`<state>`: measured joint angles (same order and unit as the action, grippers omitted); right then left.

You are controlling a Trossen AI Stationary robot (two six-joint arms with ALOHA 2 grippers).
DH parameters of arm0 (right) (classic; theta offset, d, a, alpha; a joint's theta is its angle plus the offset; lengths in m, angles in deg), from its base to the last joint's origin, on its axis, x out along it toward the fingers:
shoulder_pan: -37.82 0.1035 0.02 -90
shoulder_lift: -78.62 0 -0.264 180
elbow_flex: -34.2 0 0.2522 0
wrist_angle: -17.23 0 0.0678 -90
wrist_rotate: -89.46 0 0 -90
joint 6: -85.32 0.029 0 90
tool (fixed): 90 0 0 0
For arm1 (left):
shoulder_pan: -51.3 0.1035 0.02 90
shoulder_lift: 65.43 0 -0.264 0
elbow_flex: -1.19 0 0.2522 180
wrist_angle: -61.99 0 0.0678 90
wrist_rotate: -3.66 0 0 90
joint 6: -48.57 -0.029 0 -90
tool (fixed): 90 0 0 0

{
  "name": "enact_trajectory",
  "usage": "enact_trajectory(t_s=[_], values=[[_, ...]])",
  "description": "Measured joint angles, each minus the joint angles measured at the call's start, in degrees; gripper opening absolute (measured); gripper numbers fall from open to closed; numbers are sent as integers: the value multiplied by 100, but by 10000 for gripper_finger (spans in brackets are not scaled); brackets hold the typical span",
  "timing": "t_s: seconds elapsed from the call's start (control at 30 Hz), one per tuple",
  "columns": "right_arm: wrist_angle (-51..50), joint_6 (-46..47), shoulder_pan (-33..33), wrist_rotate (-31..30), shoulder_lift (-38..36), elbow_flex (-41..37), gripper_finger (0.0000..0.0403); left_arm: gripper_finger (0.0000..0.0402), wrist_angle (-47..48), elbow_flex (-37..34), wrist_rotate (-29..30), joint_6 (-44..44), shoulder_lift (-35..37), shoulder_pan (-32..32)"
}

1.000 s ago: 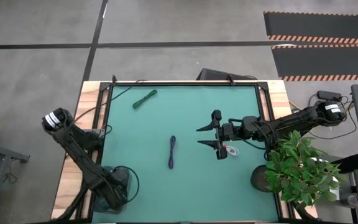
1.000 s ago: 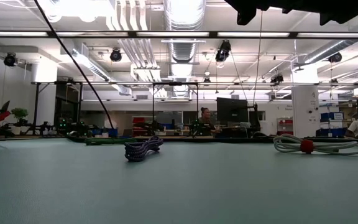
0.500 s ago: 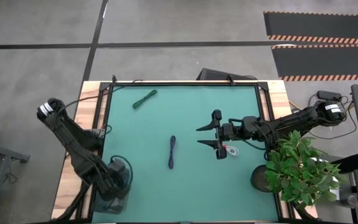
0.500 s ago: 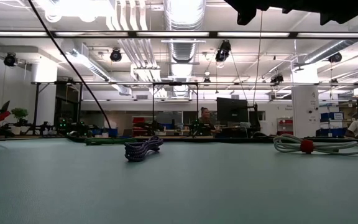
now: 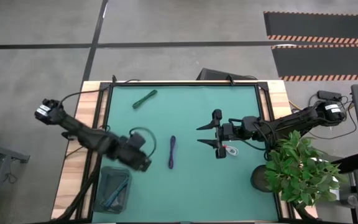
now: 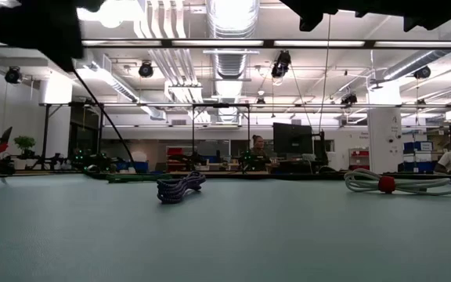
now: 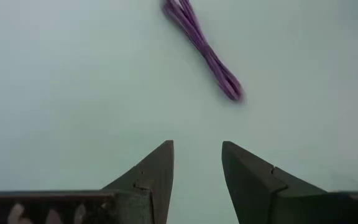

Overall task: Pick and place USB-C Cables
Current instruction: Put the green charger cable into the gray bin

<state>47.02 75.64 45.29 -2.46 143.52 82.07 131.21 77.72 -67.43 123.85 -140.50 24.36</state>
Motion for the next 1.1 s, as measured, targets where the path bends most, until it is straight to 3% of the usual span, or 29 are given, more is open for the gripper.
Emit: enact_trajectory(t_s=[0.23,0.47,0.7,0.87,1.1], values=[[-2,3,0,-124,0,0,192,121,-2,-24,-92,-1797,-262,1815],[-2,-77,0,-130,0,0,192,121,-101,-11,-755,-3810,-675,3655],[-126,-288,0,-273,-2,100,192,121,-194,38,-890,-4948,-1288,5260],[-465,-304,0,-273,-2,208,192,121,-422,151,-889,-5624,-1707,5968],[-557,-388,0,-273,-2,229,192,121,-713,337,-889,-6064,-2031,6371]])
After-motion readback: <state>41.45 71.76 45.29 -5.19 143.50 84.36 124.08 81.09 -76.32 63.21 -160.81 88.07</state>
